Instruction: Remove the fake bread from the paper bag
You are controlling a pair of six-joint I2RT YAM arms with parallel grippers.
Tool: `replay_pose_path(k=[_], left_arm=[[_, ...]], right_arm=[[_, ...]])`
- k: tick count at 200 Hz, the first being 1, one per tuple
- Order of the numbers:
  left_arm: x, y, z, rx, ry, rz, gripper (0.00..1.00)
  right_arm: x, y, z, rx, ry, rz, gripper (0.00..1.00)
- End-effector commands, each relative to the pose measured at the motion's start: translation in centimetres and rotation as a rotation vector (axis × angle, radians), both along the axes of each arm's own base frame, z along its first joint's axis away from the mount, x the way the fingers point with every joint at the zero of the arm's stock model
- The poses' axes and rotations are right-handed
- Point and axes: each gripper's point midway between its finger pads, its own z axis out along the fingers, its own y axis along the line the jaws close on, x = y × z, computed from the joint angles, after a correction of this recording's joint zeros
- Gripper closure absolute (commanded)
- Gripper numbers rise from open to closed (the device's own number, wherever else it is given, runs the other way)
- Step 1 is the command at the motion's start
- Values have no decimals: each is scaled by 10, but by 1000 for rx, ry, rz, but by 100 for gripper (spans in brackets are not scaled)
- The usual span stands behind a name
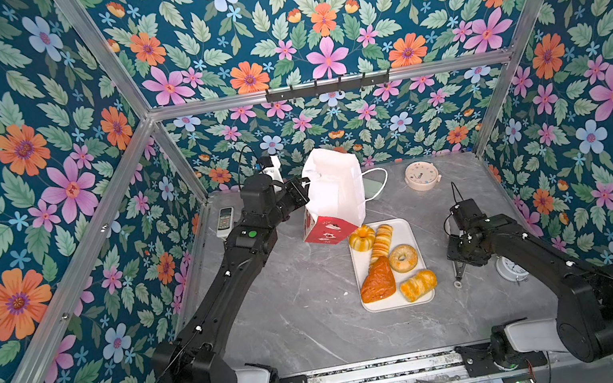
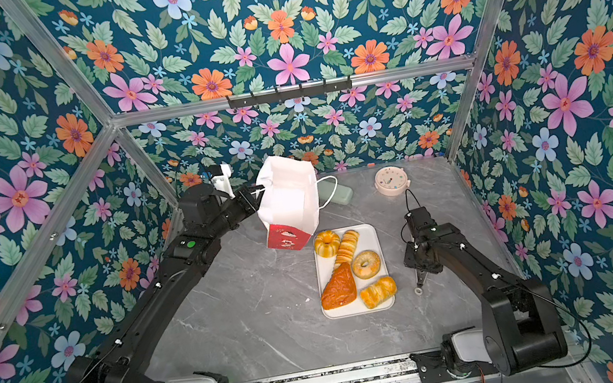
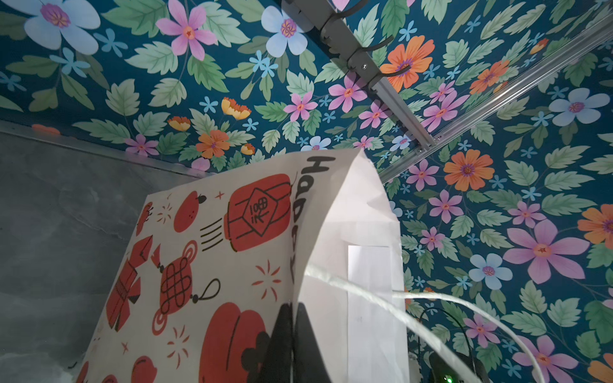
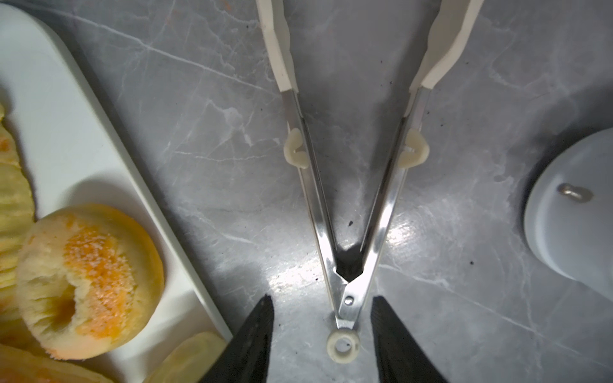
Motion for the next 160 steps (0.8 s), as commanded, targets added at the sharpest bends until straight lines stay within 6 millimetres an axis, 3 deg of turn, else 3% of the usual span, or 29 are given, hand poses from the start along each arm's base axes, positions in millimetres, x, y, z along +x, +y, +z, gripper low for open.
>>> replay_pose_path(k=[1,36,82,115,160], left_arm=[[-2,-9,-2,-95,27,-38,94],[-3,-10,-32,-103,94,-43,94],[-2,7,-51,-74,133,-1,90],[0,25,-48,0,117,44,79],[3,54,-52,90,128,93,58]], right_arm=[[2,1,-1,1,-3,12,51],[2,3,-4,7,6,16,51],[6,4,-5,10,9,24,51],[8,5,-7,17,12,27,50],[8,6,-10,23,16,28,51]])
